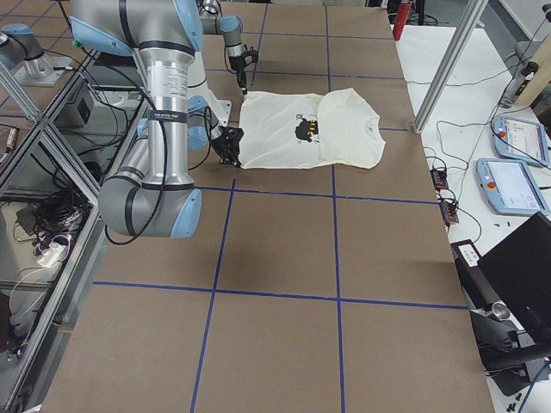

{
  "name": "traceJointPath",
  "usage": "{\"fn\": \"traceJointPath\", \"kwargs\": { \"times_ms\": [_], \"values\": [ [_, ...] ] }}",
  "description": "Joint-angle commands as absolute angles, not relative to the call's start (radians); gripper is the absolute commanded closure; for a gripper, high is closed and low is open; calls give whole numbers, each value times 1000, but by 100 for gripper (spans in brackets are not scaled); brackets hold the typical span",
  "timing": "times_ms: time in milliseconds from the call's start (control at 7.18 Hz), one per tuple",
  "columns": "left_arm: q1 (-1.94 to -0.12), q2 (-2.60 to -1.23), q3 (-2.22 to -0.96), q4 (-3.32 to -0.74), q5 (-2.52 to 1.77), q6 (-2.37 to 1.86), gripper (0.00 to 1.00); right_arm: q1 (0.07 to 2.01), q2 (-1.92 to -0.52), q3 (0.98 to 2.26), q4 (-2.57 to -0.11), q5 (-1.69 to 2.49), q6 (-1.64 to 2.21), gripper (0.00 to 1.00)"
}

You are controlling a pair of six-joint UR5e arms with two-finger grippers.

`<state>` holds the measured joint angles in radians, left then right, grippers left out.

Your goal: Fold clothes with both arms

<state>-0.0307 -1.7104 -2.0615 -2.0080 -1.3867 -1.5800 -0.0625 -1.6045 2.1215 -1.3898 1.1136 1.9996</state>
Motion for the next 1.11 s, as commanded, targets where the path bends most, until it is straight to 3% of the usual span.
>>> {"fn": "traceJointPath", "kwargs": {
  "times_ms": [0, 139, 279, 697, 975],
  "values": [
    [-31, -1710, -2063, -2006, -1387, -1578, 100, -57, -1602, 2135, -1390, 1101, 1997, 100],
    [-32, -1712, -2080, -2005, -1388, -1577, 100, -45, -1606, 2175, -1390, 1098, 1988, 100],
    [-43, -1700, -2173, -1981, -1429, -1575, 100, -31, -1620, 2294, -1447, 1121, 1961, 100],
    [-118, -1712, -2530, -1619, -1589, -1571, 100, -6, -1585, 2668, -1818, 1262, 1956, 100],
    [-269, -1790, -2513, -1592, -1660, -1365, 100, 96, -1479, 2652, -1871, 1340, 1849, 100]
  ]
}}
